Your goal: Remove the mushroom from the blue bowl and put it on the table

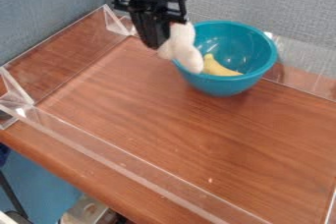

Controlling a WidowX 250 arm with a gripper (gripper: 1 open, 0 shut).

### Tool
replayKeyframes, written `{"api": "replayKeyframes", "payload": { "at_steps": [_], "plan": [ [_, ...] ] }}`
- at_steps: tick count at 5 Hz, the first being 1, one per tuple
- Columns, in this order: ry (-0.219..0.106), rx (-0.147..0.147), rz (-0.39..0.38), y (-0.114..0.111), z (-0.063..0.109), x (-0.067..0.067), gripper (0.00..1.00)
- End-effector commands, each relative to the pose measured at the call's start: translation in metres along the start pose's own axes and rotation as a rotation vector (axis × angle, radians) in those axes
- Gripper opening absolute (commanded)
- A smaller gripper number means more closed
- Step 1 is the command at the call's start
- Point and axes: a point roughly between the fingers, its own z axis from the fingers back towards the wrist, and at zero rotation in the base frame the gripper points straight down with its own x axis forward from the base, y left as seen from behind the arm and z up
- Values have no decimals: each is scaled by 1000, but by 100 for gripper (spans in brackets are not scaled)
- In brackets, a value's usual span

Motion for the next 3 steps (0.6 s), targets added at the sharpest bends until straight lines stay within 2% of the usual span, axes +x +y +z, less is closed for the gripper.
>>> {"api": "replayKeyframes", "payload": {
  "at_steps": [1,2,3],
  "plan": [
    [-42,21,-25,-7,10,1,0],
    [-20,14,-98,-9,-13,-3,0],
    [35,31,-134,4,-45,-23,0]
  ]
}}
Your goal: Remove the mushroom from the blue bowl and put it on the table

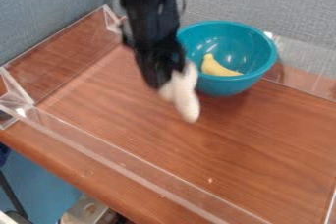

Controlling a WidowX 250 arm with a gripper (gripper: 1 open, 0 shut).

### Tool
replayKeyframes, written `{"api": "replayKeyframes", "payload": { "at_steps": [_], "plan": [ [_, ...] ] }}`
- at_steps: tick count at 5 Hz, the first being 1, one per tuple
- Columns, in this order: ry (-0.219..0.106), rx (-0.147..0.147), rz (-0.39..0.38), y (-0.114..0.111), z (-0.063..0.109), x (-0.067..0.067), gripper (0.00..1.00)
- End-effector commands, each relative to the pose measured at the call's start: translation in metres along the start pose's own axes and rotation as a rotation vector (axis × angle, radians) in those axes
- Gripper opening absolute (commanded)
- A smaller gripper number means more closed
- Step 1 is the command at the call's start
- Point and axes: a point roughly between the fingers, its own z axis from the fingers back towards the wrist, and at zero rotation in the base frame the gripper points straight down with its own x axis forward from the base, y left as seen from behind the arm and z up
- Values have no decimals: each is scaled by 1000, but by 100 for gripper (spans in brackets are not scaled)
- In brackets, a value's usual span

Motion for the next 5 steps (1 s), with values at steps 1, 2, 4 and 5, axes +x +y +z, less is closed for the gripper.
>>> {"api": "replayKeyframes", "payload": {
  "at_steps": [1,2,4,5],
  "plan": [
    [22,28,-35,15,-28,-10,0],
    [51,48,59,24,-37,-6,0],
    [72,76,178,29,-32,-9,0],
    [88,81,198,27,-35,-19,0]
  ]
}}
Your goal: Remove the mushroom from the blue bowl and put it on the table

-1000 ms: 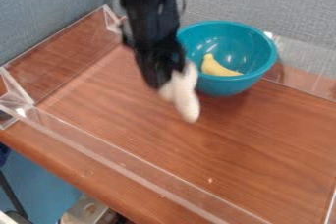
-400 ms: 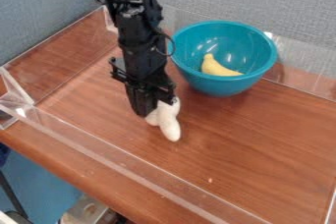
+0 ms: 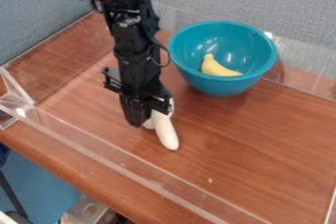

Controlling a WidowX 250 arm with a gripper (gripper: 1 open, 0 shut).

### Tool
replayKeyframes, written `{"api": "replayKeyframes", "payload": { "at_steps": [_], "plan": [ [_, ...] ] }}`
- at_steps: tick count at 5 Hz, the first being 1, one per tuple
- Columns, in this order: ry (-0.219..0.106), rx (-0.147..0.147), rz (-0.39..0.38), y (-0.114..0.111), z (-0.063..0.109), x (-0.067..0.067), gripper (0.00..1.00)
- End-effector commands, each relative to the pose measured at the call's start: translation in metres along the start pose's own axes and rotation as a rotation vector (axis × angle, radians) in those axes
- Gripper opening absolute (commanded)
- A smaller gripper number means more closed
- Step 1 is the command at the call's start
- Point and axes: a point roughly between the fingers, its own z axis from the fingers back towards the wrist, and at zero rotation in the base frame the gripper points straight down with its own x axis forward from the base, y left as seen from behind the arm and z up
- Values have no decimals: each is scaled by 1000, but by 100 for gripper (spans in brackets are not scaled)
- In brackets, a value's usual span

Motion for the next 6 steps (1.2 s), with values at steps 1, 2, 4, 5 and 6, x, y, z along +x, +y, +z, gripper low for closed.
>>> {"api": "replayKeyframes", "payload": {
  "at_steps": [1,2,4,5,6],
  "plan": [
    [-38,25,54,4,14,3,0],
    [-30,32,99,5,16,4,0],
    [-16,43,159,4,26,2,0],
    [-9,46,162,3,33,0,0],
    [3,47,168,2,34,-5,0]
  ]
}}
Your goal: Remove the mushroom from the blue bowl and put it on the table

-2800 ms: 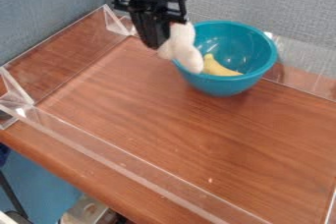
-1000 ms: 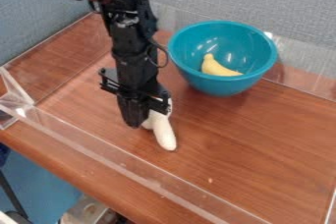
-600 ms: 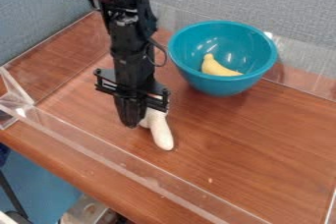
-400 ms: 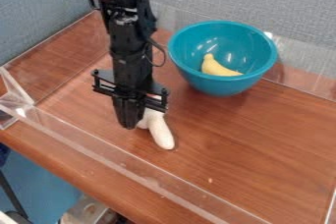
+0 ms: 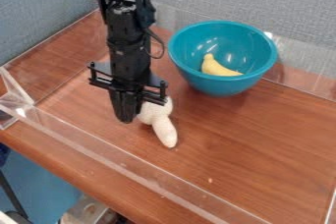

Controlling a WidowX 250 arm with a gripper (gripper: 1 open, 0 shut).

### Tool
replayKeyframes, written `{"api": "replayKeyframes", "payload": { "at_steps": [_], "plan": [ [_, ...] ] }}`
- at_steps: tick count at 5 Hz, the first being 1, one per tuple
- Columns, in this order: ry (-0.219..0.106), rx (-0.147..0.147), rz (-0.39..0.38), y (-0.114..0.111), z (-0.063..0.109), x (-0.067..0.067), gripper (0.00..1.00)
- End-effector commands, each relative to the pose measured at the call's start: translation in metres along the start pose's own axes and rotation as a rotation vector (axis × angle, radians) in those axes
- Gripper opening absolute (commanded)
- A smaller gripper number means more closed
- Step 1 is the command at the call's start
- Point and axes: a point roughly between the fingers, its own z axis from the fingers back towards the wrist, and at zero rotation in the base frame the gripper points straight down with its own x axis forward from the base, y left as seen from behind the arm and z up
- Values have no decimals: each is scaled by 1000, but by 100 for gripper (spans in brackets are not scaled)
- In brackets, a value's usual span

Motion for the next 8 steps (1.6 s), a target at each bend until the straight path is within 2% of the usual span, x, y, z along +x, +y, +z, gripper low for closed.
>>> {"api": "replayKeyframes", "payload": {
  "at_steps": [1,2,3,4,5,6,7,8],
  "plan": [
    [-57,10,-11,-5,18,1,0],
    [-46,11,0,-1,8,-2,0],
    [-40,11,9,2,13,-2,100],
    [-38,9,53,-5,24,-5,100],
    [-56,-2,90,-12,43,-6,100],
    [-87,-22,87,-7,53,2,0],
    [-98,-25,86,-1,51,4,100],
    [-111,-19,84,6,51,4,100]
  ]
}}
